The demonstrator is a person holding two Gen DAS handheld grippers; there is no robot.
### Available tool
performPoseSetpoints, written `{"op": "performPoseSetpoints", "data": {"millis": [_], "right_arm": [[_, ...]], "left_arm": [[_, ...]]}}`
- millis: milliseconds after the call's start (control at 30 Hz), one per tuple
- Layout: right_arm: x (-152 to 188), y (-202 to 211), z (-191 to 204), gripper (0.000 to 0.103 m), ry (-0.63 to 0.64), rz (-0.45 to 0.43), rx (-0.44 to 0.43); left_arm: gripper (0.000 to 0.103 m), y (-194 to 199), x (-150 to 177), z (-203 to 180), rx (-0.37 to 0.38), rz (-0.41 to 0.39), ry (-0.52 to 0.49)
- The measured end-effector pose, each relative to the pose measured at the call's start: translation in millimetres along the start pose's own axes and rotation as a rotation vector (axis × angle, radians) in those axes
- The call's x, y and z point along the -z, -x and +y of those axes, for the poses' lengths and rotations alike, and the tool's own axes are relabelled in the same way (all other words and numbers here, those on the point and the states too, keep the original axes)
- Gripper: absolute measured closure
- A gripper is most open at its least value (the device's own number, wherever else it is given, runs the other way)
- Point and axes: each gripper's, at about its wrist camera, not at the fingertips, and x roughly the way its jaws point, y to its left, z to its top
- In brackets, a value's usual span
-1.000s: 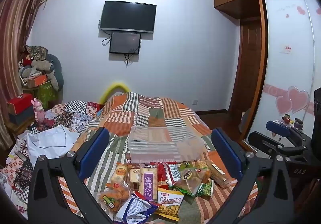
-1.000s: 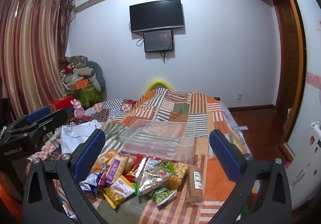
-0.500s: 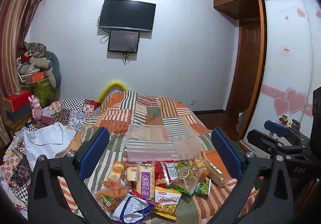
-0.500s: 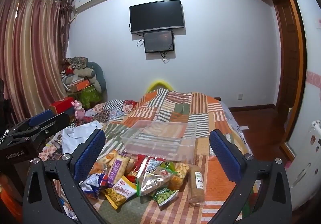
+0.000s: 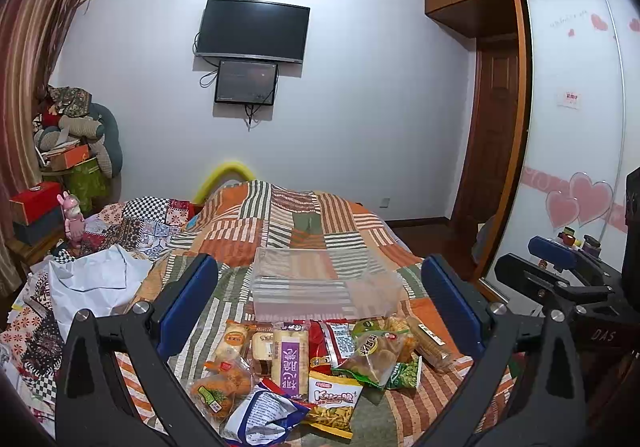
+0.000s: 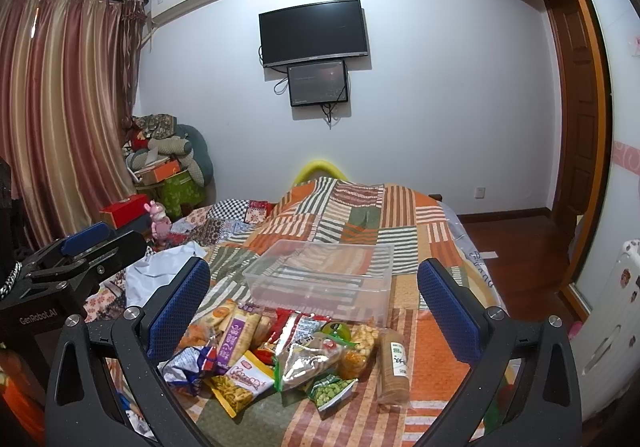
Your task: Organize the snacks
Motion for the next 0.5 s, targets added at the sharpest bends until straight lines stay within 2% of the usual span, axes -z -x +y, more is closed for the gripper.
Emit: {"op": "performPoseSetpoints", "data": {"millis": [500], "right_arm": [[1.1, -0.2, 0.5, 0.000, 0.000, -0.004, -0.002]], "left_arm": [[0.000, -0.7, -0.3, -1.5, 0.000, 0.000, -0.001]]}}
